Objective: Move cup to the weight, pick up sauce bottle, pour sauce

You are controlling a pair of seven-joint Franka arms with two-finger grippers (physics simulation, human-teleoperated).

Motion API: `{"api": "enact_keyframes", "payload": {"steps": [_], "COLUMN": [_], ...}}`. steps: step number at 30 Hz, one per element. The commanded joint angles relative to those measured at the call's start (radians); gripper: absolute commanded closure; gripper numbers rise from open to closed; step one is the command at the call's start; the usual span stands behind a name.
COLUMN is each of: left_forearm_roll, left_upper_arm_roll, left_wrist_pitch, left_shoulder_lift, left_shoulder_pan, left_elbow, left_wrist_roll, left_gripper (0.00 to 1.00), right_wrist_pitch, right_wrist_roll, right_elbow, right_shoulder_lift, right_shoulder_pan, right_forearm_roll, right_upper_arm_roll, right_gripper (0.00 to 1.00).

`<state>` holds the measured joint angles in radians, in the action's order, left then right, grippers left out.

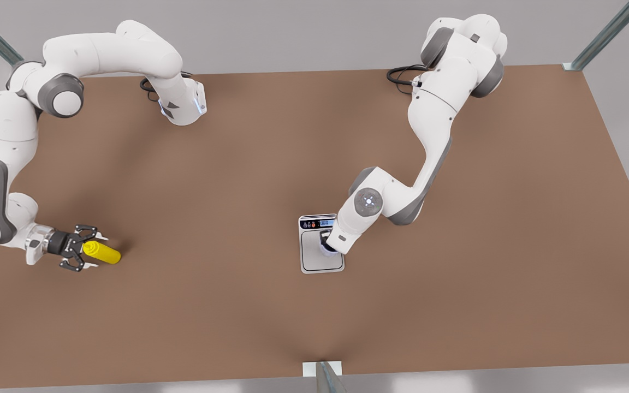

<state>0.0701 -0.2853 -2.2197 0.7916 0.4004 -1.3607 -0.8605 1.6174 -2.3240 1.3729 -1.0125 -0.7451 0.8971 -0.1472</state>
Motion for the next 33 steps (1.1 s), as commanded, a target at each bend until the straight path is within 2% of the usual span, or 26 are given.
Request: {"api": "enact_keyframes", "payload": {"steps": [1, 15, 17, 18, 19, 21, 22, 24, 25, 26, 28, 33], "left_forearm_roll": [0.010, 0.010, 0.002, -0.009, -0.061, -0.222, -0.224, -0.149, -0.075, -0.075, -0.072, -0.072], "left_upper_arm_roll": [0.000, -0.025, -0.025, -0.011, 0.024, 0.139, 0.195, 0.235, 0.302, 0.363, 0.373, 0.390], "left_wrist_pitch": [0.000, 0.043, 0.087, 0.181, 0.314, 0.454, 0.526, 0.767, 0.792, 0.785, 0.693, 0.693], "left_shoulder_lift": [0.000, -0.034, -0.066, -0.118, -0.212, -0.362, -0.423, -0.506, -0.526, -0.546, -0.660, -0.661], "left_shoulder_pan": [0.000, -0.026, -0.026, -0.026, -0.026, -0.026, -0.032, -0.135, -0.140, -0.140, -0.137, -0.126], "left_elbow": [0.000, 0.000, 0.000, 0.000, 0.000, 0.000, 0.000, -0.003, -0.031, -0.064, -0.236, -0.255], "left_wrist_roll": [0.000, 0.000, -0.002, -0.002, -0.002, -0.005, 0.012, 0.486, 0.725, 0.769, 0.767, 0.764], "left_gripper": [0.00, 0.00, 0.00, 0.00, 0.00, 0.00, 0.00, 0.00, 0.00, 0.00, 0.00, 0.00], "right_wrist_pitch": [-0.001, 0.006, 0.006, 0.006, 0.006, 0.006, 0.006, 0.004, 0.004, 0.004, 0.004, 0.004], "right_wrist_roll": [0.000, 0.009, 0.015, 0.012, 0.009, 0.008, 0.012, 0.006, 0.008, 0.012, 0.014, 0.015], "right_elbow": [0.000, 0.009, 0.009, 0.009, 0.009, 0.011, 0.012, 0.012, 0.012, 0.012, 0.012, 0.012], "right_shoulder_lift": [0.000, 0.005, 0.005, 0.005, 0.005, 0.005, 0.005, 0.005, 0.005, 0.005, 0.005, 0.005], "right_shoulder_pan": [0.007, 0.046, 0.047, 0.047, 0.049, 0.049, 0.049, 0.049, 0.049, 0.049, 0.049, 0.049], "right_forearm_roll": [0.002, 0.022, 0.029, 0.045, 0.049, 0.049, 0.049, 0.062, 0.062, 0.062, 0.062, 0.062], "right_upper_arm_roll": [0.000, -0.006, -0.006, -0.006, -0.006, -0.008, -0.006, -0.006, -0.006, -0.006, -0.006, -0.006], "right_gripper": [0.00, 0.00, 0.00, 0.00, 0.04, 0.22, 0.26, 0.39, 0.39, 0.39, 0.40, 0.46]}}
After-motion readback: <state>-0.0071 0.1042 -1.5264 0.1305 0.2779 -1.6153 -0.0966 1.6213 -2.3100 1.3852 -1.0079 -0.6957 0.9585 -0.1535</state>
